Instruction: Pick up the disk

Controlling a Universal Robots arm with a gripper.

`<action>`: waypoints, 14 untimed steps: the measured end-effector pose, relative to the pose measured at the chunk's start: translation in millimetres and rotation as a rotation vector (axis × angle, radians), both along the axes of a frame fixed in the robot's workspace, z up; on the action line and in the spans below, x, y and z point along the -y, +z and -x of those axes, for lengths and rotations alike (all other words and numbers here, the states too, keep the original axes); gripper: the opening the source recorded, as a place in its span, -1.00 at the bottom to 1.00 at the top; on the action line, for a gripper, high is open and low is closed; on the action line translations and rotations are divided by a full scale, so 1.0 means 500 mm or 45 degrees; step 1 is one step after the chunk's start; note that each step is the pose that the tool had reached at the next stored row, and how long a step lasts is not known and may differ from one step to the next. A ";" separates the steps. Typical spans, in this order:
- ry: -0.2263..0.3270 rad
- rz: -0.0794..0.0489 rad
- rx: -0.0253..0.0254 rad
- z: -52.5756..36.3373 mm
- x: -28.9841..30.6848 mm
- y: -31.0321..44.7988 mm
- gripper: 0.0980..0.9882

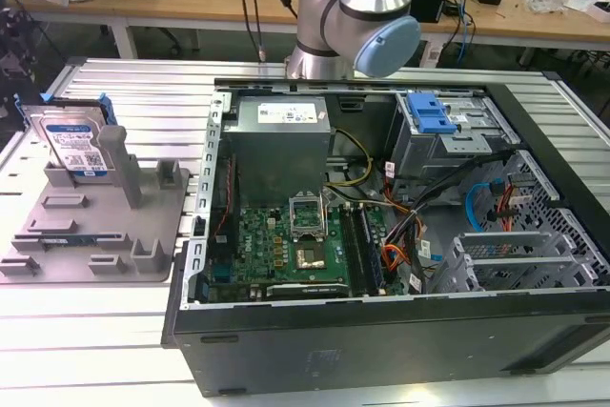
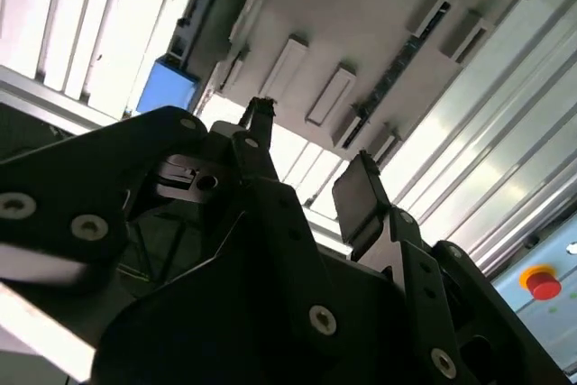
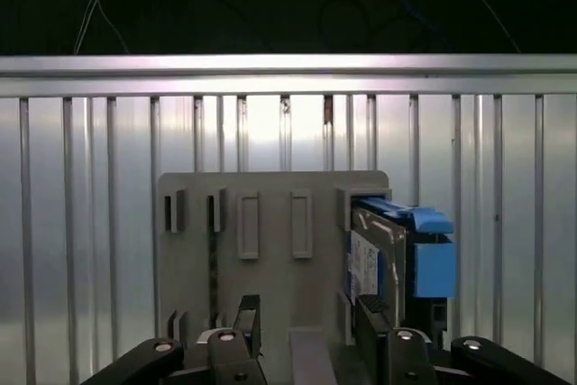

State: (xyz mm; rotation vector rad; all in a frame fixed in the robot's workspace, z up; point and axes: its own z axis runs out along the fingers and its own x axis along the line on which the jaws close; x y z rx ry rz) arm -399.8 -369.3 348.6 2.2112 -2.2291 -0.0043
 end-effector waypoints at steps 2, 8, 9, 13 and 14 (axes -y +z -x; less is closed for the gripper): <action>0.000 0.000 0.0000 0.003 -0.033 0.000 0.00; 0.000 0.000 0.0000 0.033 -0.081 -0.002 0.00; 0.000 0.000 0.0001 0.038 -0.087 -0.003 0.00; 0.000 0.000 0.0000 0.043 -0.096 -0.003 0.00; 0.000 0.000 0.0000 0.043 -0.096 -0.003 0.00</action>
